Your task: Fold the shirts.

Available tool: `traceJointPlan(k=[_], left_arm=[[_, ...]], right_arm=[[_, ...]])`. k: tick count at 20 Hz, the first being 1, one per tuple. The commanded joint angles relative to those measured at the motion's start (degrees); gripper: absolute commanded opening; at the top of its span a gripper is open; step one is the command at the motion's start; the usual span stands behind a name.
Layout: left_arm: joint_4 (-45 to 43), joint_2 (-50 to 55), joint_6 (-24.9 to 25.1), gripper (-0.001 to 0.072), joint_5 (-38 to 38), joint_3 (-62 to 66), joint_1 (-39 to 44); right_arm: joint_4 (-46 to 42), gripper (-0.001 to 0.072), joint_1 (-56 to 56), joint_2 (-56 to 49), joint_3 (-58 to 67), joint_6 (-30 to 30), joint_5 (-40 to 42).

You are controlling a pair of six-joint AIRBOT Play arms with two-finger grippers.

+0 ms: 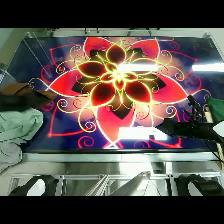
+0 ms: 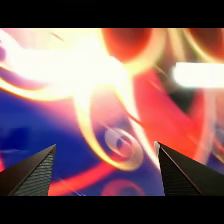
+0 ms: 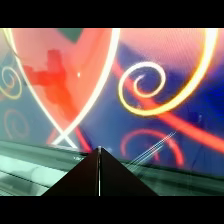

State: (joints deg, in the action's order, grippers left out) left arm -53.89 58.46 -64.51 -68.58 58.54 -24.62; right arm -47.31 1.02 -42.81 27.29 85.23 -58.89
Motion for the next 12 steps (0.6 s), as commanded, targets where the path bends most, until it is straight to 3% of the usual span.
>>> traceJointPlan(k=[1,4,9,12], left_arm=[[-14.6,11.0,0.1,0.071,10.7,14.2,-7.8],[-20.9,26.5,0.1,0.071,14.1,24.3,-10.8],[-26.7,48.5,0.1,0.0708,13.6,37.2,-10.6],[-28.1,55.8,0.1,0.0671,8.2,44.3,-8.5]], right_arm=[[0.0,0.0017,0.0,0.0,0.0,0.0,0.0],[0.0,0.0017,0.0,0.0,0.0,0.0,0.0],[0.0,0.0017,0.0,0.0,0.0,0.0,0.0],[0.0,0.0017,0.0,0.0,0.0,0.0,0.0]])
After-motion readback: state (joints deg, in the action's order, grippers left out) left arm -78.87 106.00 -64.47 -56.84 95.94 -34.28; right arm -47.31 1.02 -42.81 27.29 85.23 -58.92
